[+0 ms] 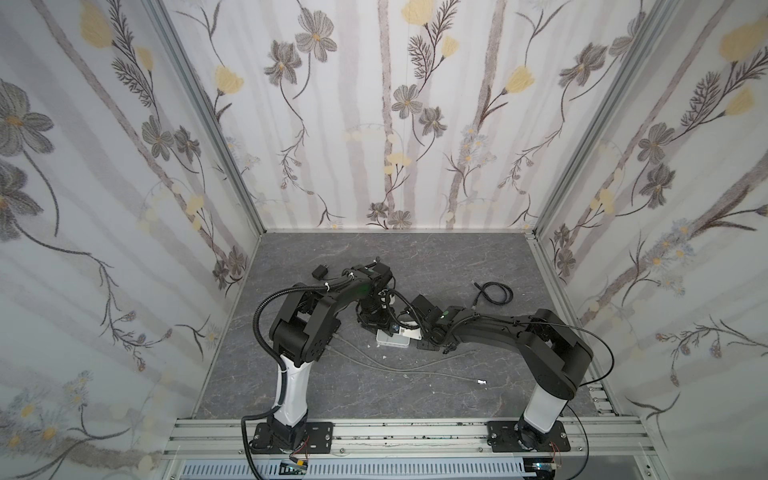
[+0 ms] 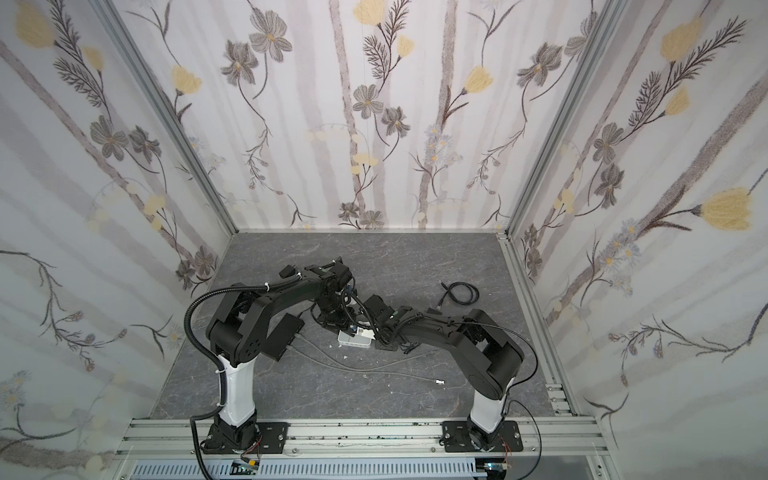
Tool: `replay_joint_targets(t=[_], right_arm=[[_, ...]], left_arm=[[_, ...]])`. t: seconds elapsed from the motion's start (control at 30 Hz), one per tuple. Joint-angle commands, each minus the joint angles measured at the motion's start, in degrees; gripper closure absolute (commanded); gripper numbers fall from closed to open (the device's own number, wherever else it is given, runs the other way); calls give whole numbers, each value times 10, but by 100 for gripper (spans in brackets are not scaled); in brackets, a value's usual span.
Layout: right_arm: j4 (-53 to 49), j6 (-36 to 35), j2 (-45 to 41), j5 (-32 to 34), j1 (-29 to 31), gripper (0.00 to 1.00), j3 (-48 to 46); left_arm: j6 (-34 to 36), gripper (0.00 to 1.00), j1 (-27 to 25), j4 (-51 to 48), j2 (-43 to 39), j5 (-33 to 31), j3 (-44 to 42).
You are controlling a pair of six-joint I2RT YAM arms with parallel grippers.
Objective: Insert the plug into the switch port
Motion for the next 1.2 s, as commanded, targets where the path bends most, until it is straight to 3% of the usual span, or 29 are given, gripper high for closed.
replay_joint_targets(t=[0.0,0.7,0.83,1.17], right_arm=[[112,23,-7,-34,0,100,3],[101,86,-46,-48,-7,100,-58],[102,92,-61,-44,-26,100,-79],[95,95,-108,-71,-35,100,-103]], left_arm=[[-6,46,-5,2,10,10,-5],[-19,45,20,1,-7,-35,-5],[-12,40,28,31,-53,-26,-9],[0,40,35,161,-200,36,-79]])
